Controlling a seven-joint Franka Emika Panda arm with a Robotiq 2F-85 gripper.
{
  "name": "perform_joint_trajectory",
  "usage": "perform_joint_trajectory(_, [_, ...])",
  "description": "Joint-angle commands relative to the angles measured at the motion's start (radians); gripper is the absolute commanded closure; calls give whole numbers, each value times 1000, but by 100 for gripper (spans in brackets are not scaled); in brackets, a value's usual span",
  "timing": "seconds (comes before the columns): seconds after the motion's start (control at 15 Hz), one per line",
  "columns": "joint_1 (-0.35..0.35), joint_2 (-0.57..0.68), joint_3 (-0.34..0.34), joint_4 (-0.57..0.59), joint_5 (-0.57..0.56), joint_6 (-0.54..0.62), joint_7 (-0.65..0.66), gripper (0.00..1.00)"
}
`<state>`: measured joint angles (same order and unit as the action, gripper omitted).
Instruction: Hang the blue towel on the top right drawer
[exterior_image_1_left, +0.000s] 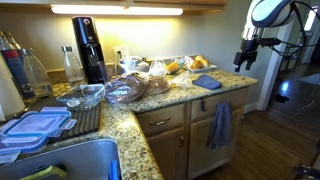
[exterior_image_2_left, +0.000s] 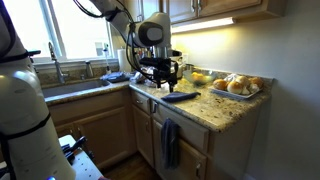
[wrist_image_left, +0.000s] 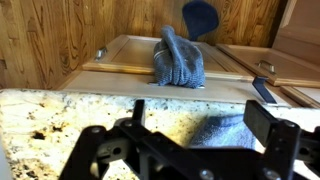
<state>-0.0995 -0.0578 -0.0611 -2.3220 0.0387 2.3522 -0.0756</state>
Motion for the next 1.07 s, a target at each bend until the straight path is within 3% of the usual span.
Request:
perform_joint_trajectory(0.0, [1,138,-23,125,95,22,-119,0])
perform_joint_trajectory(0.4, [-26,273,3,288,227,23,-184,0])
perform_joint_trajectory(0.47, [-14,243,-2,246,183,12,-152,0])
perform_joint_trajectory(1.0, [-21,315,3,319,204,30,-154,0])
